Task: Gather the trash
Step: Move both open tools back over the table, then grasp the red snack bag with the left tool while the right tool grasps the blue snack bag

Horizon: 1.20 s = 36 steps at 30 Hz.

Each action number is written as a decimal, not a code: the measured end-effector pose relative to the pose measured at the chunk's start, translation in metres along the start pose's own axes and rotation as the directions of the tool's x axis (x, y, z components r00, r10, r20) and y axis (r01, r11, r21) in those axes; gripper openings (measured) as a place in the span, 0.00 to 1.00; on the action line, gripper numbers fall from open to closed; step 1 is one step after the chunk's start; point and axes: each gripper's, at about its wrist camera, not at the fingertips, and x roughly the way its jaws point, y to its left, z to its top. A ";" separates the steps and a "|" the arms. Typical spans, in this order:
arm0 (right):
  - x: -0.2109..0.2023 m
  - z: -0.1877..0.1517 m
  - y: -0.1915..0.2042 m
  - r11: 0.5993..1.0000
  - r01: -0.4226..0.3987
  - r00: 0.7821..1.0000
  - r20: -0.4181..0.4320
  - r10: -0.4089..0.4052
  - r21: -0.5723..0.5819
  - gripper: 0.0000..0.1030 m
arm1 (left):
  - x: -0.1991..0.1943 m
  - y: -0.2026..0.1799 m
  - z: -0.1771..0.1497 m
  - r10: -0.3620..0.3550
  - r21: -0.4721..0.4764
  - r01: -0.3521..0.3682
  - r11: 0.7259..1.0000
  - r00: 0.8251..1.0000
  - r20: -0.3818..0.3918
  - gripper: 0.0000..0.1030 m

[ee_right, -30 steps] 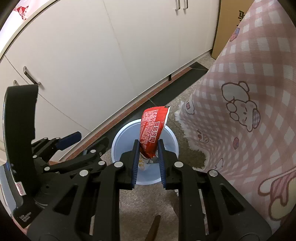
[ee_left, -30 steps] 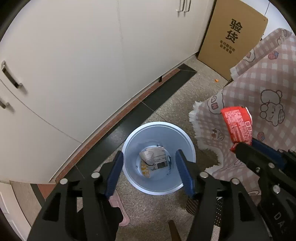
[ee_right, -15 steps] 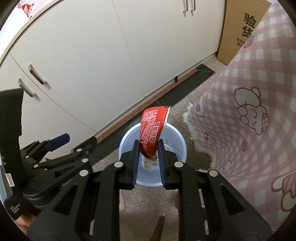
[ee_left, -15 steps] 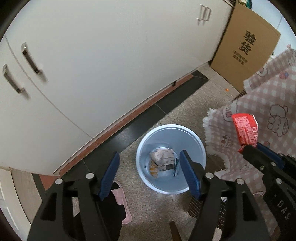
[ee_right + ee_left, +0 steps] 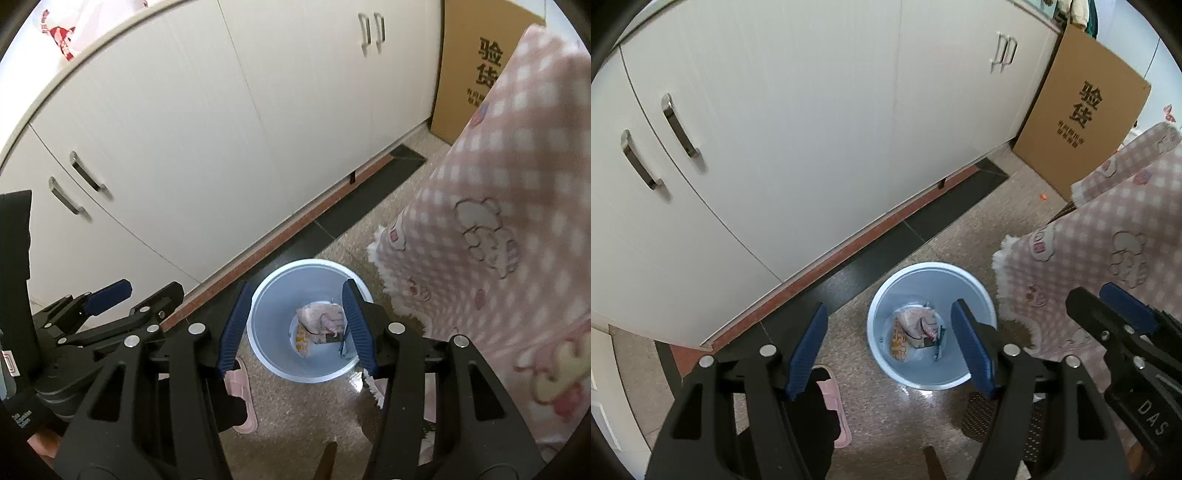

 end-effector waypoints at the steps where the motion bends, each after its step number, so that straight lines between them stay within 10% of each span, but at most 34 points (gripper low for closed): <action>1: -0.007 0.001 0.001 1.000 0.007 1.000 0.013 -0.007 -0.005 0.49 | -0.007 -0.001 0.001 -0.006 -0.001 0.007 1.000 1.000 0.011 0.66; 20: -0.221 0.012 -0.056 0.996 -0.006 0.927 0.374 -0.028 0.089 0.49 | -0.195 -0.105 0.020 -0.207 0.160 0.161 0.974 0.921 0.331 0.71; 27: -0.282 -0.007 -0.159 0.964 0.094 0.883 0.426 -0.195 0.247 0.49 | -0.222 -0.229 0.016 -0.330 0.393 0.200 0.897 0.897 0.296 0.71; 36: -0.320 -0.044 -0.311 0.852 0.301 0.830 0.321 -0.456 0.429 0.52 | -0.231 -0.392 0.001 -0.410 0.657 0.165 0.735 0.880 0.238 0.71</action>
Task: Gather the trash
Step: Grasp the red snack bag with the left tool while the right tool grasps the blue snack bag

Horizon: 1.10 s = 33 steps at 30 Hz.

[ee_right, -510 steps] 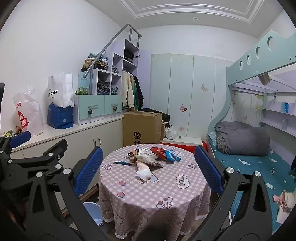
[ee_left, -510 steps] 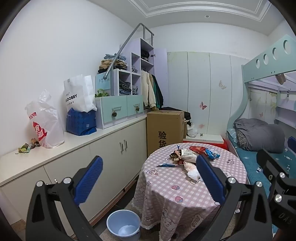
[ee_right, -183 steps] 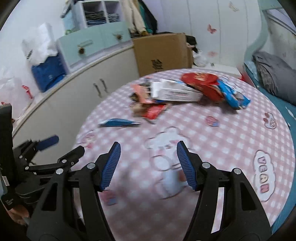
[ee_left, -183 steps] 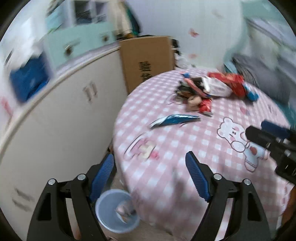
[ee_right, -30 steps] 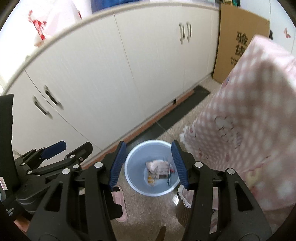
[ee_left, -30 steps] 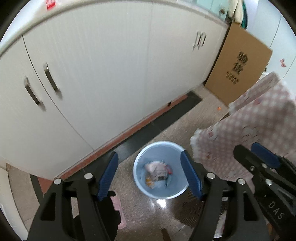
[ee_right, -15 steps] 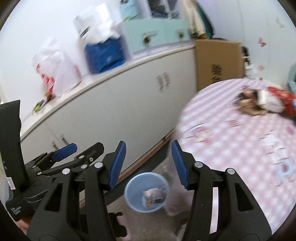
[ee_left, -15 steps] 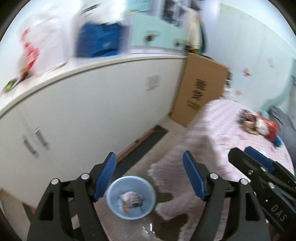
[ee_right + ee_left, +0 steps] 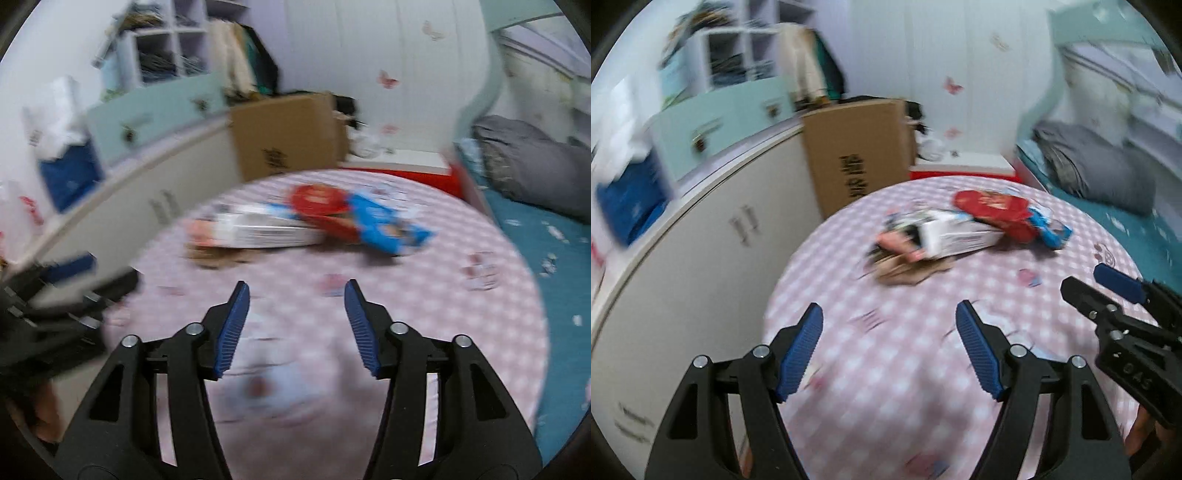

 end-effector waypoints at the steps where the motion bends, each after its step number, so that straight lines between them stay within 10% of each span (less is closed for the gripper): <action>1: 0.009 0.002 -0.014 1.000 0.020 1.000 -0.017 -0.020 0.003 0.52 | 0.006 -0.010 0.007 -0.006 0.019 0.006 1.000 1.000 0.003 0.71; 12: 0.085 0.029 -0.049 0.983 0.100 0.990 -0.081 -0.113 -0.157 0.52 | 0.074 -0.091 0.059 -0.052 0.189 0.059 0.980 0.998 -0.043 0.71; 23: 0.103 0.042 -0.083 0.998 0.056 0.990 -0.128 -0.059 -0.031 0.10 | 0.118 -0.128 0.087 -0.093 0.201 0.107 0.974 0.992 -0.081 0.70; 28: 0.098 0.043 -0.083 0.999 0.034 0.993 -0.110 -0.036 -0.017 0.07 | 0.132 -0.132 0.088 -0.109 0.184 0.130 0.974 0.987 -0.118 0.23; 33: 0.086 0.042 -0.081 1.000 0.014 0.997 -0.070 -0.014 -0.002 0.05 | 0.112 -0.126 0.090 -0.111 0.165 0.118 0.979 0.992 -0.053 0.10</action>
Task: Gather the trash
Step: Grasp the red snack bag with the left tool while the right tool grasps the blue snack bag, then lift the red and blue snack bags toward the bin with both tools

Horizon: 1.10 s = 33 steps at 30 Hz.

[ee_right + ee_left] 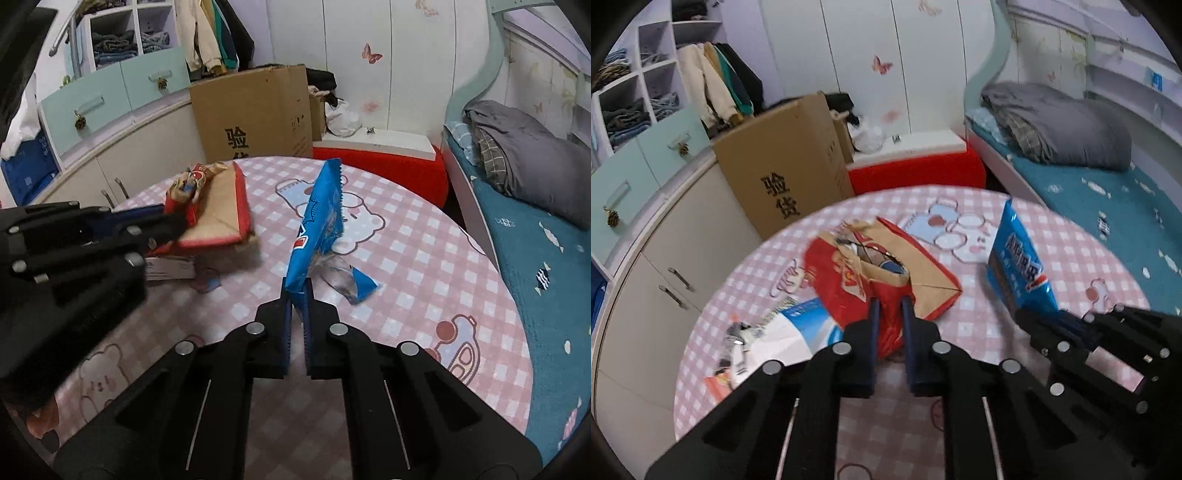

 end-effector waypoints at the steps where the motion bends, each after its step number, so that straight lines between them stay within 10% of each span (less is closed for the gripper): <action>1: -0.003 -0.001 0.000 1.000 -0.014 1.000 0.003 0.014 0.007 0.05 | -0.006 0.003 0.000 -0.007 -0.011 0.007 1.000 1.000 0.010 0.09; 17: -0.106 0.012 0.079 0.984 -0.168 0.979 0.111 0.174 -0.056 0.05 | -0.158 0.102 -0.047 0.059 -0.193 -0.022 0.981 0.980 0.191 0.09; 33: -0.141 -0.038 0.325 0.862 -0.405 0.905 0.001 0.425 -0.306 0.05 | -0.257 0.271 -0.207 0.273 -0.435 -0.193 0.879 0.954 0.129 0.09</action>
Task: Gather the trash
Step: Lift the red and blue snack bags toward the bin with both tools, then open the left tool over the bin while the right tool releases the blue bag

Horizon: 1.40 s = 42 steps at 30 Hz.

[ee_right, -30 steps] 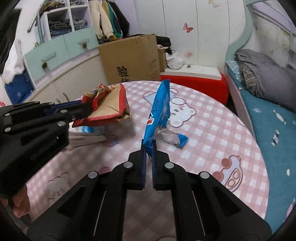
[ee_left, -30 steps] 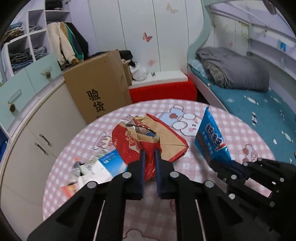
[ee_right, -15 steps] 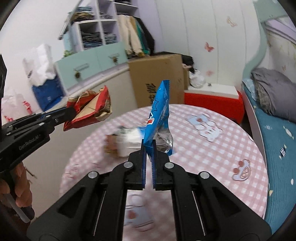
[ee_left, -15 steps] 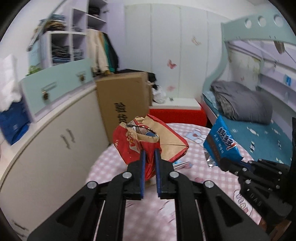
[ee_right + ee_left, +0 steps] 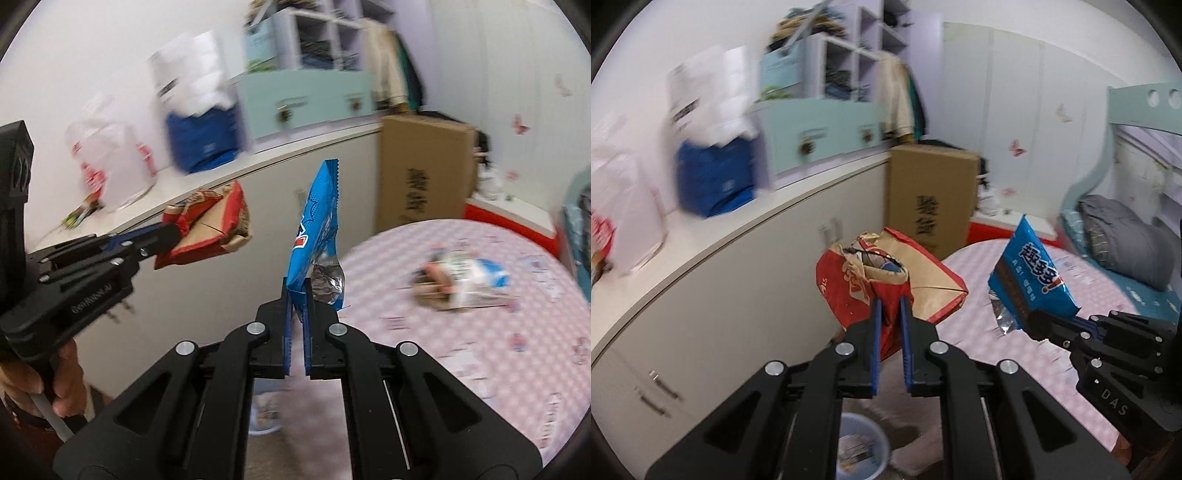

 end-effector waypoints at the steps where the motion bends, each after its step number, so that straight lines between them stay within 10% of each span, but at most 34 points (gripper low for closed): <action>1: 0.007 -0.004 0.012 1.000 -0.019 1.000 -0.013 0.019 -0.008 0.05 | 0.001 0.013 -0.008 0.016 -0.011 -0.017 1.000 1.000 -0.010 0.09; 11: 0.133 -0.073 0.110 0.988 -0.140 0.963 -0.241 0.122 -0.060 0.05 | 0.066 0.136 -0.120 0.113 -0.176 -0.164 0.971 0.957 -0.267 0.09; 27: 0.293 -0.192 0.094 0.999 -0.037 0.837 -0.546 0.028 -0.006 0.05 | 0.221 0.163 -0.282 -0.038 -0.288 -0.188 0.939 0.776 -0.630 0.11; 33: 0.310 -0.212 0.089 1.000 -0.006 0.825 -0.565 0.003 -0.003 0.05 | 0.242 0.148 -0.290 -0.074 -0.296 -0.156 0.942 0.765 -0.639 0.13; 39: 0.316 -0.220 0.079 1.000 -0.005 0.814 -0.581 0.008 0.006 0.05 | 0.247 0.148 -0.288 -0.041 -0.283 -0.185 0.941 0.768 -0.639 0.59; 42: 0.319 -0.224 0.078 1.000 -0.010 0.810 -0.586 0.015 0.012 0.05 | 0.246 0.152 -0.290 -0.018 -0.277 -0.210 0.937 0.767 -0.641 0.63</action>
